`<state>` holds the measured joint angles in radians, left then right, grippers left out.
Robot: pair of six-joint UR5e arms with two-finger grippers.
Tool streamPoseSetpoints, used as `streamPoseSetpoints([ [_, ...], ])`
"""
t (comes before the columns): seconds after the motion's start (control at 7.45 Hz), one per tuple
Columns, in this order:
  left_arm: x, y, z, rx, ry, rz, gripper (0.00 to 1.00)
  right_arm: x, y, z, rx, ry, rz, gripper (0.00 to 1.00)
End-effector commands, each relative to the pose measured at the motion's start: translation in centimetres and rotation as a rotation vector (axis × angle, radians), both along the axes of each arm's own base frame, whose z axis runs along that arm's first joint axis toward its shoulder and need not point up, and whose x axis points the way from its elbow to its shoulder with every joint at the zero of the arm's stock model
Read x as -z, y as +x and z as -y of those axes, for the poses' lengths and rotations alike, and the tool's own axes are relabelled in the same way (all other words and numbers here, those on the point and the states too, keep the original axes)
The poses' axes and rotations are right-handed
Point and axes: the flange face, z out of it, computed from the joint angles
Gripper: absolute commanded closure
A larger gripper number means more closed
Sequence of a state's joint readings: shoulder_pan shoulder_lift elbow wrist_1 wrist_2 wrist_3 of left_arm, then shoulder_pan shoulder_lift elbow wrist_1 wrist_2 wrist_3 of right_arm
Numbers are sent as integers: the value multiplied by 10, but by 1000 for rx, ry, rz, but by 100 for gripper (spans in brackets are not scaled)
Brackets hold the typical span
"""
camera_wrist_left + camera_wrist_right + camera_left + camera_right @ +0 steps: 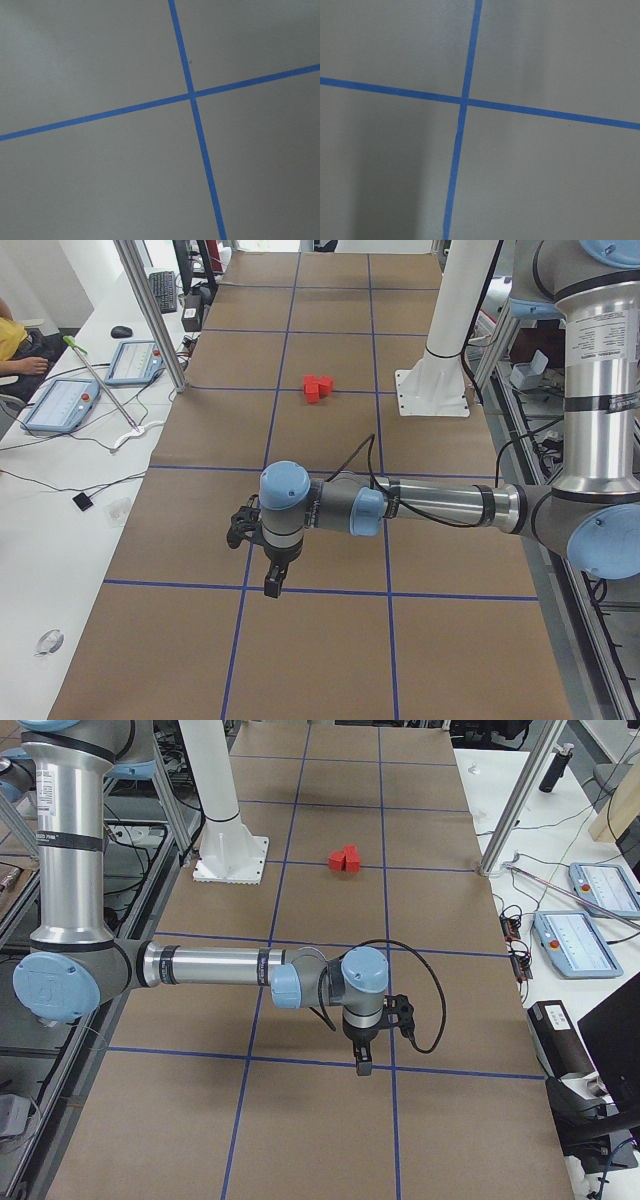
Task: Form red blocks into L shape at center
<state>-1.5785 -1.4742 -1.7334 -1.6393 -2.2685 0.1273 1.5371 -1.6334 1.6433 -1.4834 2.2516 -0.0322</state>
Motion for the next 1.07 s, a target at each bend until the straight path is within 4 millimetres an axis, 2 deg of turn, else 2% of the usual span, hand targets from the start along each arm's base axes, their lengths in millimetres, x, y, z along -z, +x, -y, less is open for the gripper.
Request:
streamPoseSetpoints([
  [0.0, 1, 0, 0, -1, 3, 0, 0, -1, -3, -3, 3, -8, 37, 1],
  [0.94, 1, 2, 0, -5, 2, -20, 0, -2, -2, -4, 2, -11, 37, 1],
])
